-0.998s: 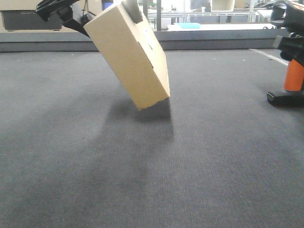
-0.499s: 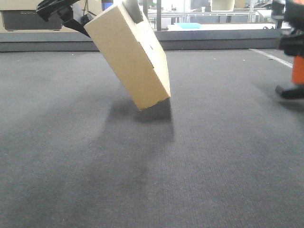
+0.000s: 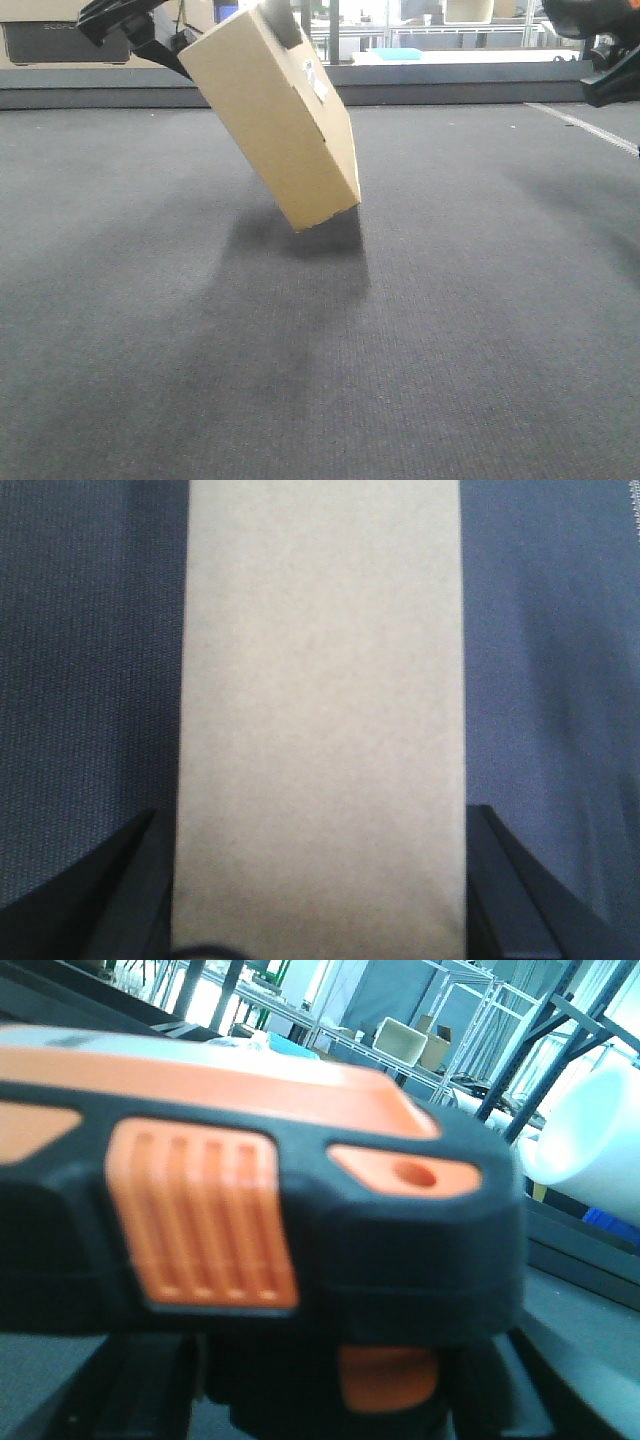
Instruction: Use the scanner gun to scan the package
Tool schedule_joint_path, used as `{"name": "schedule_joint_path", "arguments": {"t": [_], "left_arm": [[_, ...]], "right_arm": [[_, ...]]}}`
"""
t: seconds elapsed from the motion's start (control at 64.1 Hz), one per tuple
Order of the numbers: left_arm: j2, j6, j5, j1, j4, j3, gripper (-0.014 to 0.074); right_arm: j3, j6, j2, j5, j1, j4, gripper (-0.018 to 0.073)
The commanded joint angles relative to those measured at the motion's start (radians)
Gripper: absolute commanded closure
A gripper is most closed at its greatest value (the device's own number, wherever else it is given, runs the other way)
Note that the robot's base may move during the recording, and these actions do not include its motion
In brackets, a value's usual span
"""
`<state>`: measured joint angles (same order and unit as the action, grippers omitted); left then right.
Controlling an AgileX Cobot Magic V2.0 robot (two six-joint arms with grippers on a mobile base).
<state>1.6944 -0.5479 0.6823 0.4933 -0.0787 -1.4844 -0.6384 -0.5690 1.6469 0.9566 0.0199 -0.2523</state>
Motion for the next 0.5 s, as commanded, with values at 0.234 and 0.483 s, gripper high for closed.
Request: {"name": "schedule_joint_path", "arguments": {"t": [0.234, 0.483], "left_arm": [[-0.002, 0.006, -0.018, 0.0, -0.007, -0.004, 0.0707], [-0.002, 0.006, -0.018, 0.0, -0.007, -0.004, 0.0707]], "right_arm": [[-0.015, -0.017, -0.013, 0.064, 0.006, -0.008, 0.0727], [-0.015, 0.027, -0.039, 0.066, 0.006, -0.008, 0.0728]]}}
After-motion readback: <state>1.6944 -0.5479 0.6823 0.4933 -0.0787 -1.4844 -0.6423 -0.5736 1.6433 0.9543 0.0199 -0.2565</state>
